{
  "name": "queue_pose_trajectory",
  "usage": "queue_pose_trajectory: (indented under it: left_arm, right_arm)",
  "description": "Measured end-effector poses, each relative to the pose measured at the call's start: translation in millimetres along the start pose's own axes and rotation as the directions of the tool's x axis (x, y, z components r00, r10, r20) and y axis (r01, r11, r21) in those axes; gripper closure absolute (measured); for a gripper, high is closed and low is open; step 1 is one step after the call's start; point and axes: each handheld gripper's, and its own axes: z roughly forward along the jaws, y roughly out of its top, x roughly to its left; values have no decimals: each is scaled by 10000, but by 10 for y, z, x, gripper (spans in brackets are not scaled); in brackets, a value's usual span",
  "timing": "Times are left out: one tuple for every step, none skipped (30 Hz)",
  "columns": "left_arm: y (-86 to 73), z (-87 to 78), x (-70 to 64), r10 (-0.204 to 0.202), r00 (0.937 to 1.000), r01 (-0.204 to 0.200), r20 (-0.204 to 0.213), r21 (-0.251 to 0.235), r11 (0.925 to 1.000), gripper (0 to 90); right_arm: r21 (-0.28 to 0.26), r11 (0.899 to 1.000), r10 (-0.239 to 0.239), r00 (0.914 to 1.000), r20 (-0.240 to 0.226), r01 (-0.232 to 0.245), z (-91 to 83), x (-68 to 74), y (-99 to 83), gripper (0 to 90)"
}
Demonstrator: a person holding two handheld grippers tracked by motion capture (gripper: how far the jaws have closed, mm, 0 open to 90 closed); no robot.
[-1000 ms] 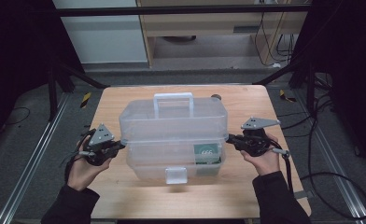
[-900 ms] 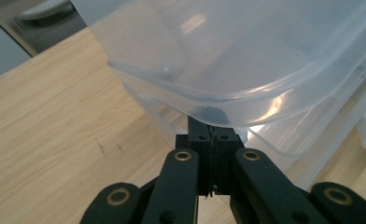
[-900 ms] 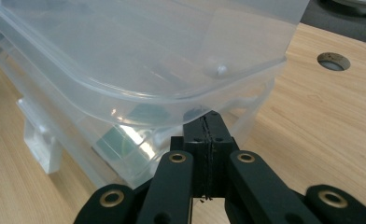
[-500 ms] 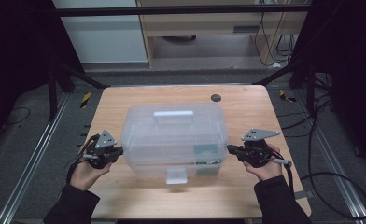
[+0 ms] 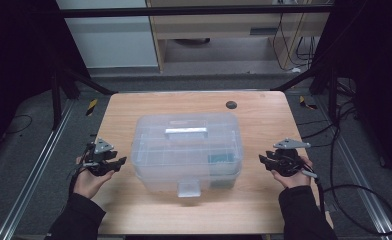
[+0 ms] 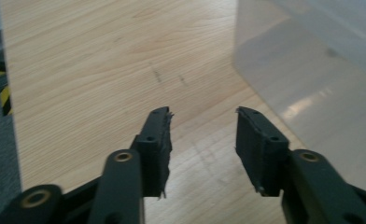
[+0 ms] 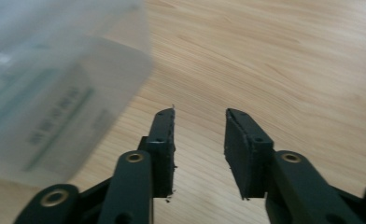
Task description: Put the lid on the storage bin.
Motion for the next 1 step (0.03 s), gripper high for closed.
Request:
queue_pose_trajectory:
  left_arm:
    - [-8, 2, 20, -117, 9999, 117, -80, 12, 9999, 483]
  right_arm:
    - [14, 9999, 99, 9997, 230, -99, 11, -36, -20, 595]
